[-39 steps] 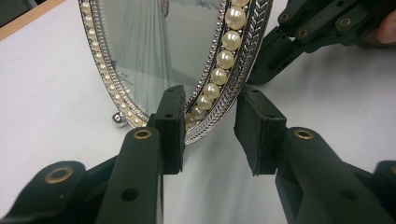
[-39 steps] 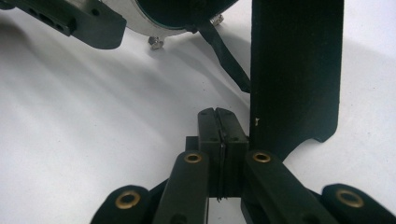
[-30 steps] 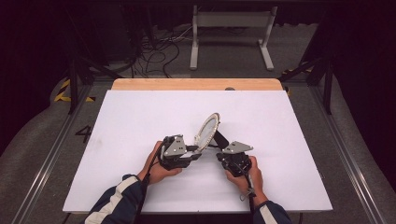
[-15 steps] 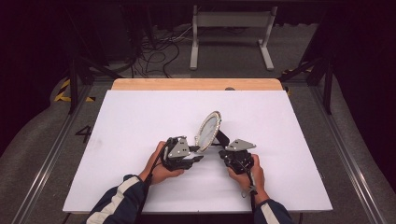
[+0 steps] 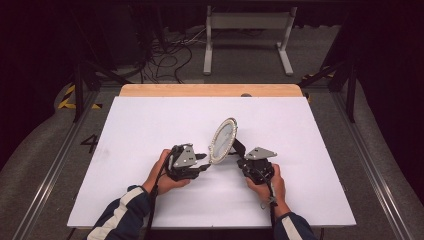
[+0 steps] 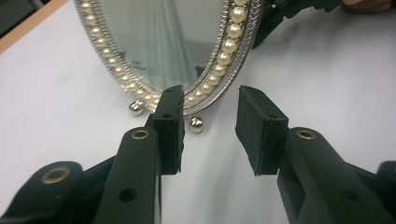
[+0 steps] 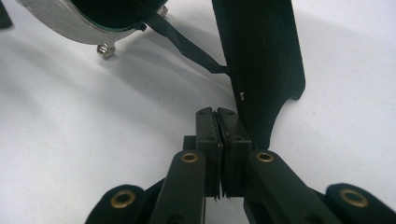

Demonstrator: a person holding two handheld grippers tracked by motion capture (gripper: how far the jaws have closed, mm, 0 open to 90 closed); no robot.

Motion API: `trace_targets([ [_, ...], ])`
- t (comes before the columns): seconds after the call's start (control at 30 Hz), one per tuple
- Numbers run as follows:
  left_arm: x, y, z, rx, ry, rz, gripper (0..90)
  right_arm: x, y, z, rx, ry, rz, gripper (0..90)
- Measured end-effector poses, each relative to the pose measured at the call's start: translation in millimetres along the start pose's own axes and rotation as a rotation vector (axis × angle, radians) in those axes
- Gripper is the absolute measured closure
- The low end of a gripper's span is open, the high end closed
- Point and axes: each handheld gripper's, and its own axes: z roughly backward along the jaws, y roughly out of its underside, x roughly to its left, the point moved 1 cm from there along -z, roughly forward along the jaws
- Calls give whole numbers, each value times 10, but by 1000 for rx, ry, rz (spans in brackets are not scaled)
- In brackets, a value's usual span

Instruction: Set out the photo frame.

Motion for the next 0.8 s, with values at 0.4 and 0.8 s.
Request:
trace_targets([
  [0.4,6,156,377,14,-66,44,450,123,-36,91,-66,-56,16,782],
  [0.8,-189,617,800,49,-131,154,256,394,-160,37,-111,-114,26,509],
])
